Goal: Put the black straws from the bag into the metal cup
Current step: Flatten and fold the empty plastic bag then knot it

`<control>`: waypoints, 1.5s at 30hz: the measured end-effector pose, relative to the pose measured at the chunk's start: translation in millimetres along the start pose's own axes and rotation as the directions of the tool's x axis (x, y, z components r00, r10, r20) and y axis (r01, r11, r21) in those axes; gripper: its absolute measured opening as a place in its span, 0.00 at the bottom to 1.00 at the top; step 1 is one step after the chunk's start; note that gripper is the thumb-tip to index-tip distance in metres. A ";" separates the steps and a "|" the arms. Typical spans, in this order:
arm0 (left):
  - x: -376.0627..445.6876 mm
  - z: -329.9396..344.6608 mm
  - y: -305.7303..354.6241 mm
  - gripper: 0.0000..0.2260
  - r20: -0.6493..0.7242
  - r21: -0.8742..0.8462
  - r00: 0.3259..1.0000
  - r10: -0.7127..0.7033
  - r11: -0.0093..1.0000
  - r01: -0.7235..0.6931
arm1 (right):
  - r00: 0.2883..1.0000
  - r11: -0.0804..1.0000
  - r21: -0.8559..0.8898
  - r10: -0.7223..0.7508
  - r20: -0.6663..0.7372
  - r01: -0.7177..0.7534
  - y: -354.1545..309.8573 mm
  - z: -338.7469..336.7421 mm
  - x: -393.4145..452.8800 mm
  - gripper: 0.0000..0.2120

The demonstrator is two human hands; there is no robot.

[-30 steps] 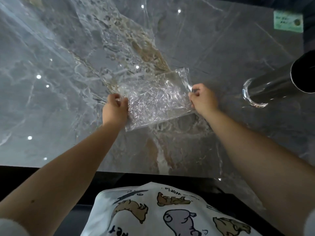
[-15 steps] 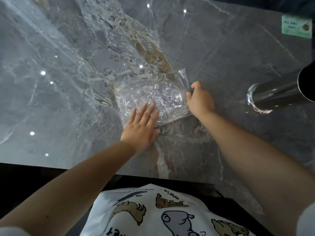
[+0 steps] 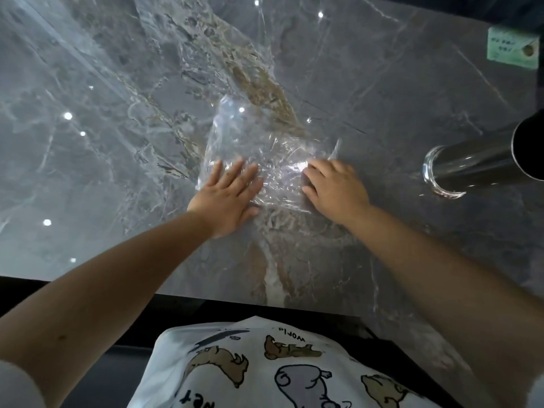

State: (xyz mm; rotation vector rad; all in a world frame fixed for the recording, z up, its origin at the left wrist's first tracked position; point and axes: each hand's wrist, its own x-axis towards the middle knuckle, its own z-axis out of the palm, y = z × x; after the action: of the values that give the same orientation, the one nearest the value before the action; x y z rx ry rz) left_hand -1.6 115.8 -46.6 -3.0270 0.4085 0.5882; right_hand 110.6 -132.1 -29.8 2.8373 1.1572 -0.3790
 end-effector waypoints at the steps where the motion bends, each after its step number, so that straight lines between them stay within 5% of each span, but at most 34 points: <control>1: 1.5 -3.5 -1.4 0.28 -0.004 0.021 1.000 -0.029 0.999 0.029 | 0.999 0.999 -0.015 0.038 -0.010 -0.038 -2.8 1.2 -12.8 0.19; 4: -4.3 -11.7 15.5 0.27 -0.056 0.021 0.998 -0.030 0.999 0.031 | 0.984 0.983 0.028 0.180 0.014 -0.180 -19.4 3.2 -48.8 0.19; 8: -27.2 -12.6 65.9 0.25 -0.113 -0.017 0.969 0.220 0.975 -0.223 | 0.953 0.916 0.265 0.287 0.093 -0.302 -45.6 6.6 -72.7 0.15; 12: -32.0 0.8 73.3 0.27 0.028 -0.085 0.971 0.237 0.969 -0.234 | 0.932 0.856 0.442 0.346 -0.109 -0.266 -25.2 3.9 -83.9 0.09; 14: -34.5 4.0 69.1 0.27 0.042 -0.058 0.965 0.258 0.965 -0.255 | 0.944 0.924 0.307 0.287 -0.161 -0.229 -5.9 6.9 -89.6 0.12; 18: -47.6 6.9 64.0 0.25 0.033 -0.022 0.952 0.304 0.953 -0.303 | 0.998 0.992 0.126 -0.005 0.070 -0.004 15.4 19.6 -105.9 0.22; 20: -57.7 9.3 64.7 0.24 0.018 -0.028 0.952 0.305 0.952 -0.304 | 0.997 0.990 0.133 -0.044 0.064 0.035 13.8 24.2 -116.7 0.21; 23: -71.6 14.3 67.1 0.24 -0.021 -0.072 0.965 0.262 0.962 -0.262 | 0.991 0.946 0.319 0.089 -0.096 -0.054 7.6 28.0 -127.7 0.19; 26: -75.3 15.0 73.5 0.24 -0.051 -0.099 0.985 0.165 0.981 -0.169 | 0.963 0.873 0.432 0.268 -0.037 -0.226 7.6 27.3 -126.4 0.21; 30: -73.0 12.0 87.3 0.27 0.002 -0.116 0.998 0.062 0.991 -0.062 | 0.983 0.921 0.346 0.174 0.050 -0.180 -3.6 31.1 -139.2 0.19; 35: -73.8 9.1 92.6 0.28 0.018 -0.139 1.000 -0.001 0.990 0.003 | 0.971 0.933 0.292 0.233 -0.049 -0.209 -3.2 31.5 -149.7 0.21; 45: -58.7 13.3 96.2 0.27 -0.005 -0.159 0.987 -0.159 0.975 0.156 | 0.980 0.989 0.040 0.136 0.145 -0.143 -20.0 42.8 -163.4 0.31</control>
State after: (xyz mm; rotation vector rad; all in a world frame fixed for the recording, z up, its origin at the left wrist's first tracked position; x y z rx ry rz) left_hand -84.0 38.7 -35.2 -3.1769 0.1245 0.6109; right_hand -24.7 -235.2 -30.2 2.8567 0.9291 -0.5977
